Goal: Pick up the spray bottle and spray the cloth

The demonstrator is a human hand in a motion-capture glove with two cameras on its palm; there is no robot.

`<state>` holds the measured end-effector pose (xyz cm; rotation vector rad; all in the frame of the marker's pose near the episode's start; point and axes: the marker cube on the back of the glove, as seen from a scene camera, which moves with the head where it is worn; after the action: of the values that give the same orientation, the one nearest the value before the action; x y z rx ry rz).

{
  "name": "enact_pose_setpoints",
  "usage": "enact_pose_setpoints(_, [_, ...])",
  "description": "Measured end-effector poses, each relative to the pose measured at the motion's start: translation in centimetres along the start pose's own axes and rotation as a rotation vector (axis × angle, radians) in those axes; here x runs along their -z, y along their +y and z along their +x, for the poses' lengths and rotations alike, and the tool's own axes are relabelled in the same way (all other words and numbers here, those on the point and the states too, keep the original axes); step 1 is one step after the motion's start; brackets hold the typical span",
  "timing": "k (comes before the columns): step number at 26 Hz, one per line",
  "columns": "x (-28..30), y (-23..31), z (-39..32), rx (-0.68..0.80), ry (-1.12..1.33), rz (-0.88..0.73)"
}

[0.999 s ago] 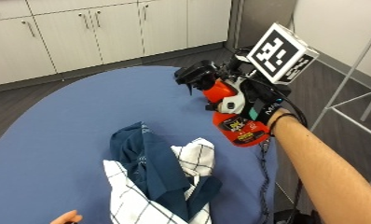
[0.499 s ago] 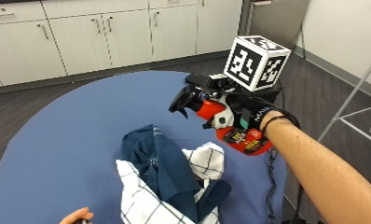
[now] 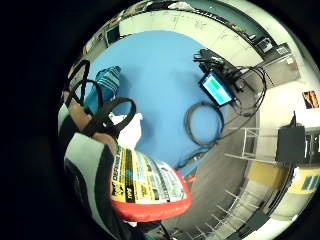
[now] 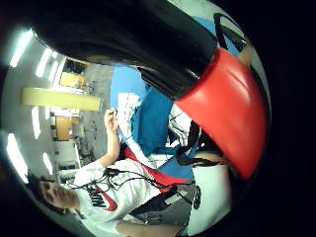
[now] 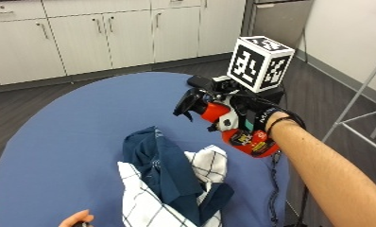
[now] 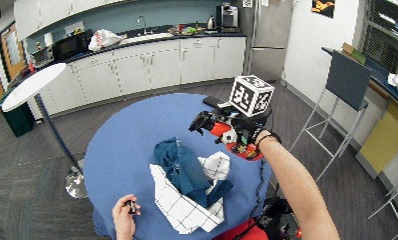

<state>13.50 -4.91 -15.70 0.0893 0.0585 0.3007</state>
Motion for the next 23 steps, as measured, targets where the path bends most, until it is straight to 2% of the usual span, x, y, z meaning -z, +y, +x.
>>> enact_pose_setpoints(16, [-0.2, 0.3, -0.1, 0.015, -0.041, 0.013])
enact_pose_setpoints(23, [1.3, 0.4, -0.7, 0.036, -0.190, 0.113])
